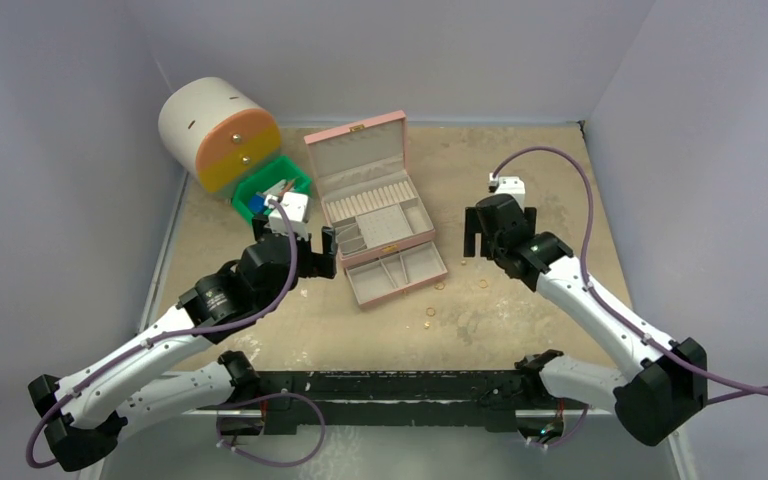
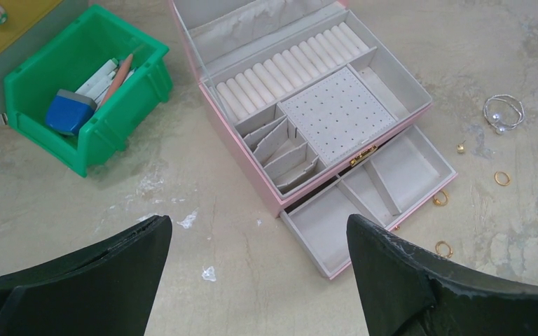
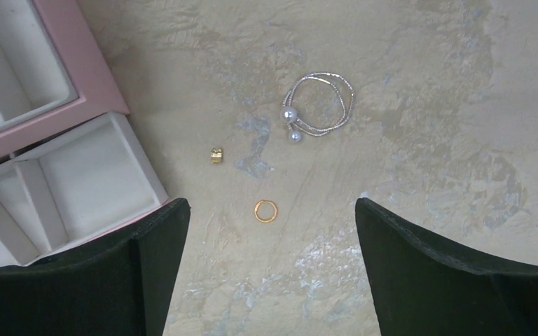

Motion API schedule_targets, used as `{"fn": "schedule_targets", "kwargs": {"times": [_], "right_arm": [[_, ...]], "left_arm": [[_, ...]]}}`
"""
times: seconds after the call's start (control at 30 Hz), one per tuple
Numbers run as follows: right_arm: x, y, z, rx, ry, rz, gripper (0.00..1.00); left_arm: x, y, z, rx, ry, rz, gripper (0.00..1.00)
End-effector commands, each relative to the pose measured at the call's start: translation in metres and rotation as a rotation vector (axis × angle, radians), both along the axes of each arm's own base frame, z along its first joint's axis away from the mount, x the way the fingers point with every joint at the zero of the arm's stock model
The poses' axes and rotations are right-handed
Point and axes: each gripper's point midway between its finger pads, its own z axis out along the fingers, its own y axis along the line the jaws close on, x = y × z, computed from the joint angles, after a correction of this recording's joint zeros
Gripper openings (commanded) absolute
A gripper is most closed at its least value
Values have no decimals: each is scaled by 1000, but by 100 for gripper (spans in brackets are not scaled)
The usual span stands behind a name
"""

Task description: Organize the mixed jewelry

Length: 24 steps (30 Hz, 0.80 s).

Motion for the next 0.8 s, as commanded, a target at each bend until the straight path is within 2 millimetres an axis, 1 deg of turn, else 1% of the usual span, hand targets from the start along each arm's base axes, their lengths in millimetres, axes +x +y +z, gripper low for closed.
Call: {"fn": "schedule_targets", "kwargs": {"times": [0.0,0.13,0.3,0.47,0.53,0.6,0.67,0.77], "right_arm": [[15,2,-4,76,-8,9,87],[22,2,-16,110,23,-1,79],[33,-3,-31,150,56,-33,77],[44,-7,-41,183,65,-60,68],[47,-8,-46,186,73,-68,68],[50,-14,-52,178,76,-106,68],[52,-21,-59,171,84,-145,65],[56,-25,-70,188,103,-175,63]], "left_arm": [[3,0,27,-54,-57,16,95],[3,1,27,-47,-57,21,95],[3,2,27,-48,-58,24,95],[3,2,27,-43,-58,26,95],[3,2,26,-40,-56,27,95],[4,3,26,-37,-55,29,95],[4,2,25,-34,-54,29,95],[4,2,25,-33,-53,30,95]]}}
